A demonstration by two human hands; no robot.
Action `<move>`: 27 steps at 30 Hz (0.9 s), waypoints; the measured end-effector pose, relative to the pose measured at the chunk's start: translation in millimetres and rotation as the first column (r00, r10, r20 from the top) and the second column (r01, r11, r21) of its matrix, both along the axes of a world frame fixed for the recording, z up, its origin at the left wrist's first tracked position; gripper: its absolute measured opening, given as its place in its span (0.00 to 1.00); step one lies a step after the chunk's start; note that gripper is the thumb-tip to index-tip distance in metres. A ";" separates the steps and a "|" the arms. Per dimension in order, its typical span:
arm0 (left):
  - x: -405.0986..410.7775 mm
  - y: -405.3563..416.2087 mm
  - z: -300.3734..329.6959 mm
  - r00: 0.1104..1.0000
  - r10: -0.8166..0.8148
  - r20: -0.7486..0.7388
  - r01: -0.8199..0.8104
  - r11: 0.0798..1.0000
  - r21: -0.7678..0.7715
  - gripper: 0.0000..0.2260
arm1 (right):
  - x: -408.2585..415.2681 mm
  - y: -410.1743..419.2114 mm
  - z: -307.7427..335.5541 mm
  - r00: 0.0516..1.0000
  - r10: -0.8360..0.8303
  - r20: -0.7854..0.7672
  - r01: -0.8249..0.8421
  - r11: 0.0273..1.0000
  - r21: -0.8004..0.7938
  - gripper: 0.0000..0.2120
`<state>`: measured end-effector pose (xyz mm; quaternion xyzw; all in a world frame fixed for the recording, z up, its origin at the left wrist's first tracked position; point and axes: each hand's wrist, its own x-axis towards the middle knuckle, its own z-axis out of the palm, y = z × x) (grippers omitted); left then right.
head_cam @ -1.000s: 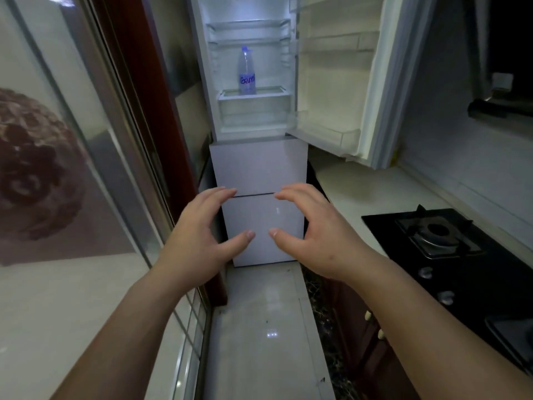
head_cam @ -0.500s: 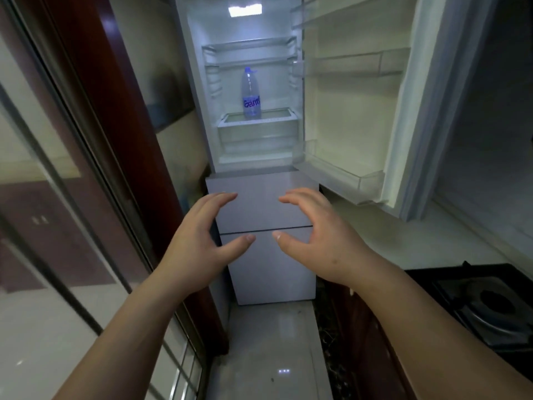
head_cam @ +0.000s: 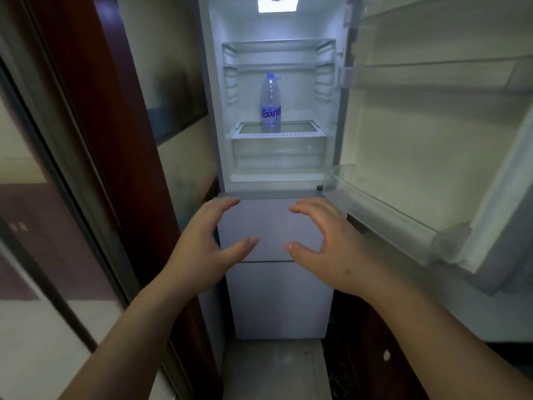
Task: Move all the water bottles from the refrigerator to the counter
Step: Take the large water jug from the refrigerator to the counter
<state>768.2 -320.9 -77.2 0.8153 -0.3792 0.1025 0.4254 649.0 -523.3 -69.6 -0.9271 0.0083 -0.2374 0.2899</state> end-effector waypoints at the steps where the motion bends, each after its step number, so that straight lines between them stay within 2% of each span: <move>1: 19.0 -4.3 -0.9 1.000 -0.015 -0.009 0.015 1.000 0.000 0.32 | 16.6 -2.7 0.9 1.000 -0.012 0.008 0.012 1.000 -0.003 0.27; 10: 165.8 -44.6 8.7 0.994 -0.108 -0.019 0.106 0.993 -0.054 0.31 | 148.5 -33.9 12.7 0.993 -0.094 0.073 0.097 0.994 -0.044 0.26; 15: 212.4 -70.6 4.1 0.993 -0.117 -0.005 0.117 0.992 -0.057 0.28 | 194.2 -50.1 15.0 0.991 -0.118 0.066 0.122 0.991 -0.059 0.28; 20: 256.9 -104.5 7.7 0.994 -0.106 -0.001 0.104 0.985 -0.140 0.24 | 240.1 -77.2 31.9 0.989 -0.120 0.081 0.123 0.992 -0.030 0.24; 27: 318.7 -169.5 19.7 0.996 -0.068 0.057 0.072 0.994 -0.088 0.24 | 310.2 -140.1 44.2 0.986 -0.155 0.066 0.154 0.988 0.027 0.25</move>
